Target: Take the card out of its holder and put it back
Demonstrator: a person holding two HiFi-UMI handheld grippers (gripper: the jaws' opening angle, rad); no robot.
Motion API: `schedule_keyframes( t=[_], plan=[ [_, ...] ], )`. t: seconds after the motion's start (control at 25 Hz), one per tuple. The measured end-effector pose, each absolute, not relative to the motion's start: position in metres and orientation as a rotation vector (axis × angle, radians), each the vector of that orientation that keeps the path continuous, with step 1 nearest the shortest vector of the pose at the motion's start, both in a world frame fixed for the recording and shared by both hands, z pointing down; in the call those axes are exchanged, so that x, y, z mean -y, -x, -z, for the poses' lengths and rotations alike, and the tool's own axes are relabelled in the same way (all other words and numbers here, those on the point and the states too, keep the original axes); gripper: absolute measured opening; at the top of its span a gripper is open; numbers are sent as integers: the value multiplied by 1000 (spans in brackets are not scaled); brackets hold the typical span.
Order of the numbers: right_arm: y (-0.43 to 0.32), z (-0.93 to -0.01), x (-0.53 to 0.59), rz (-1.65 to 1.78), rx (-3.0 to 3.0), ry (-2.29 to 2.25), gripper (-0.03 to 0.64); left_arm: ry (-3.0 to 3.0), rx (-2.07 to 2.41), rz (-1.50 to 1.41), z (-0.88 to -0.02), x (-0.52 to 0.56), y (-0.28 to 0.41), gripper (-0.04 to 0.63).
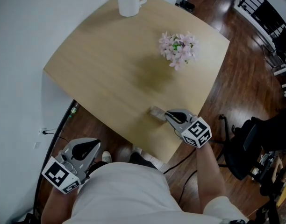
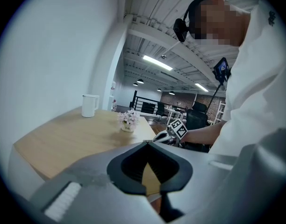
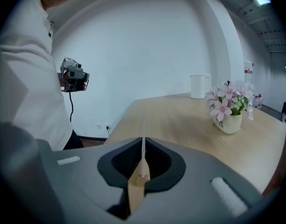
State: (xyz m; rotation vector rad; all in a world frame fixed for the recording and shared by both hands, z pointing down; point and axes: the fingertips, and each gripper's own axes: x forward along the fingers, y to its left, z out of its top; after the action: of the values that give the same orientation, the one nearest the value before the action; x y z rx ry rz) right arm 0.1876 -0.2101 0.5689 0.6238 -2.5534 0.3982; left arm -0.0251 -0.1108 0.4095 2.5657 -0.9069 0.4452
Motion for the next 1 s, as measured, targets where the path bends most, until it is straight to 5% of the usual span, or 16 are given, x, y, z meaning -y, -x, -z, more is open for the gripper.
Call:
schedule_keyframes(
  t=[0.24, 0.52, 1.0],
  plan=[
    [-190, -567, 214, -386, 2553, -710, 34, -2558, 863, -457, -414, 109, 20, 5],
    [-190, -547, 210, -342, 2533, -866, 149, -2578, 812, -461, -412, 109, 24, 5],
    [-194, -488, 161, -301, 2407, -1266, 156, -2675, 638, -480, -406, 116, 48, 5]
  ],
)
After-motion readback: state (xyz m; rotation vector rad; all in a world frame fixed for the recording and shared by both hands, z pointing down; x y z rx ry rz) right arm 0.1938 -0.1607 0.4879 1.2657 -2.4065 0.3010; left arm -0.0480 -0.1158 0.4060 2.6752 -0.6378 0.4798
